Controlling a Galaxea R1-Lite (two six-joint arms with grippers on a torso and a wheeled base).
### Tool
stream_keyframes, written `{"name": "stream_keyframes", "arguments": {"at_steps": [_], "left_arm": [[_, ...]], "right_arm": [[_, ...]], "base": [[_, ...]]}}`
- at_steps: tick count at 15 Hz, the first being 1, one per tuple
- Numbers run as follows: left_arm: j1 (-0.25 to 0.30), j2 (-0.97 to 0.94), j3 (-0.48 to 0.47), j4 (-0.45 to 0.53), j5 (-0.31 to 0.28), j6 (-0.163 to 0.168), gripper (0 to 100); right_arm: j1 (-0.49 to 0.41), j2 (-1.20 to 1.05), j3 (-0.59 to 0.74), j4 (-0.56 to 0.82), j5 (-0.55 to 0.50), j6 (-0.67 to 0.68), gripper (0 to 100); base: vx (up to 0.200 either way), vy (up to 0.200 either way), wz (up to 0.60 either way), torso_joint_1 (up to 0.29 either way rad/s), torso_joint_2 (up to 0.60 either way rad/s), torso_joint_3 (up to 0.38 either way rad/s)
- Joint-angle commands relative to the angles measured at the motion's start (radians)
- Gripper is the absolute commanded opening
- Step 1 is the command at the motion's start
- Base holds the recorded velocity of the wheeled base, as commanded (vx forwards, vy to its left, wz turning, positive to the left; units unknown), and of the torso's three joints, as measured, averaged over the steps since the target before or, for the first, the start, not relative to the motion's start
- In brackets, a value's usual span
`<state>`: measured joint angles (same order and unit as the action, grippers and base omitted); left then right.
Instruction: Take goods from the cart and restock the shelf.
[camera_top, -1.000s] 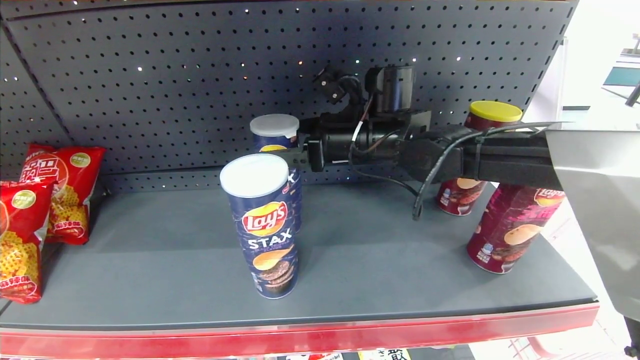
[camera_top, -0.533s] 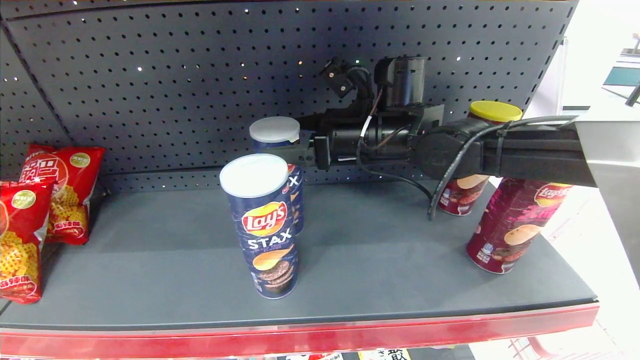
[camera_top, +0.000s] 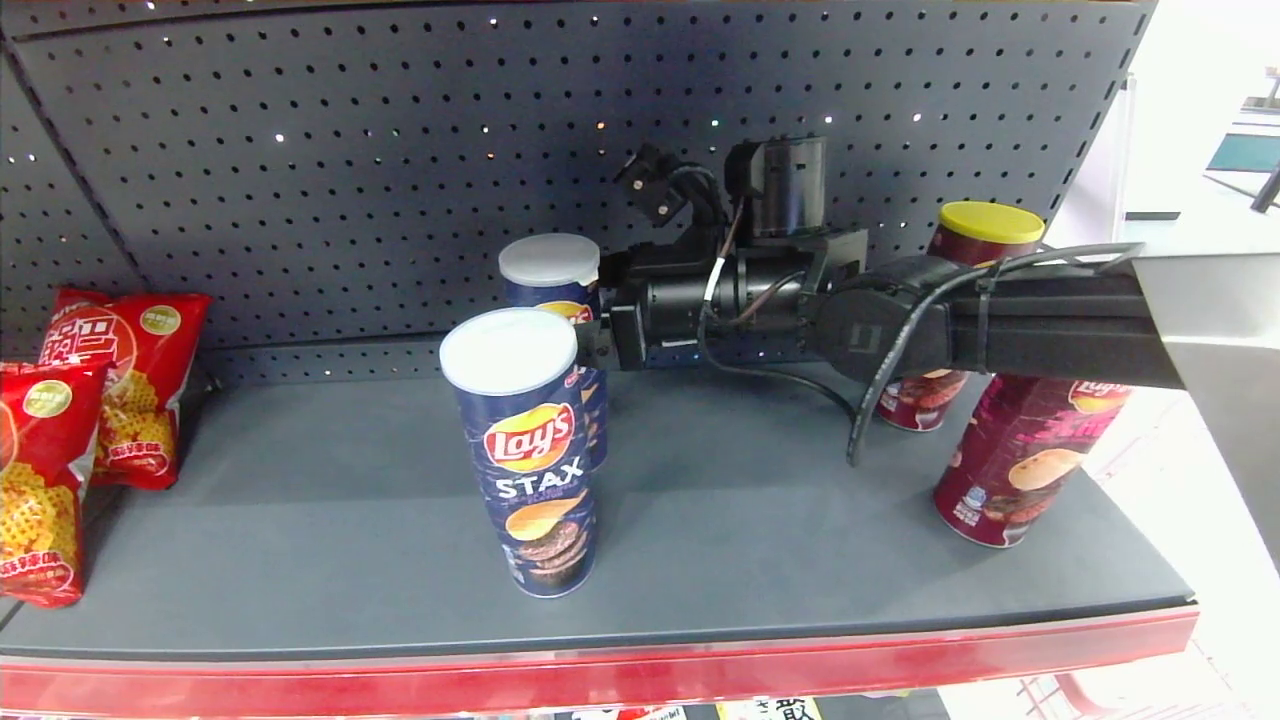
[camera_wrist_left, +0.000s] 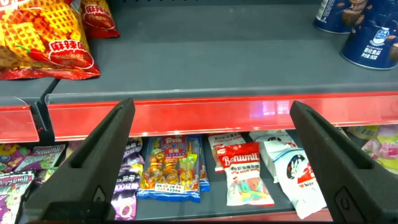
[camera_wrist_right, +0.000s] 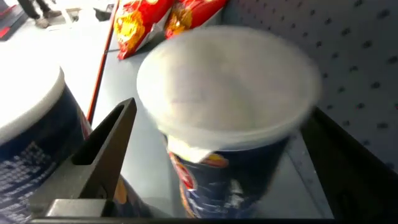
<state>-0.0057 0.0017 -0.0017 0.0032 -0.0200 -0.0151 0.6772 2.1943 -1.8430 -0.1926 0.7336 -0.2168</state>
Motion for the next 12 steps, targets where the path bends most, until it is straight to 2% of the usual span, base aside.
{"name": "stream_keyframes", "arguments": {"at_steps": [1, 7, 8, 12], "left_arm": [[0.000, 0.001, 0.000, 0.000, 0.000, 0.000, 100], [0.000, 0.001, 0.000, 0.000, 0.000, -0.002, 100], [0.000, 0.001, 0.000, 0.000, 0.000, 0.000, 100], [0.000, 0.001, 0.000, 0.000, 0.000, 0.000, 100]], "right_arm": [[0.007, 0.012, 0.001, -0.002, 0.001, -0.001, 100], [0.008, 0.016, -0.001, -0.001, -0.003, 0.002, 100], [0.007, 0.018, -0.001, -0.001, -0.003, 0.001, 0], [0.007, 0.022, -0.004, -0.001, -0.005, 0.002, 0]], "base": [[0.000, 0.000, 0.00, 0.000, 0.00, 0.000], [0.000, 0.000, 0.00, 0.000, 0.00, 0.000], [0.000, 0.000, 0.00, 0.000, 0.00, 0.000], [0.000, 0.000, 0.00, 0.000, 0.00, 0.000]]}}
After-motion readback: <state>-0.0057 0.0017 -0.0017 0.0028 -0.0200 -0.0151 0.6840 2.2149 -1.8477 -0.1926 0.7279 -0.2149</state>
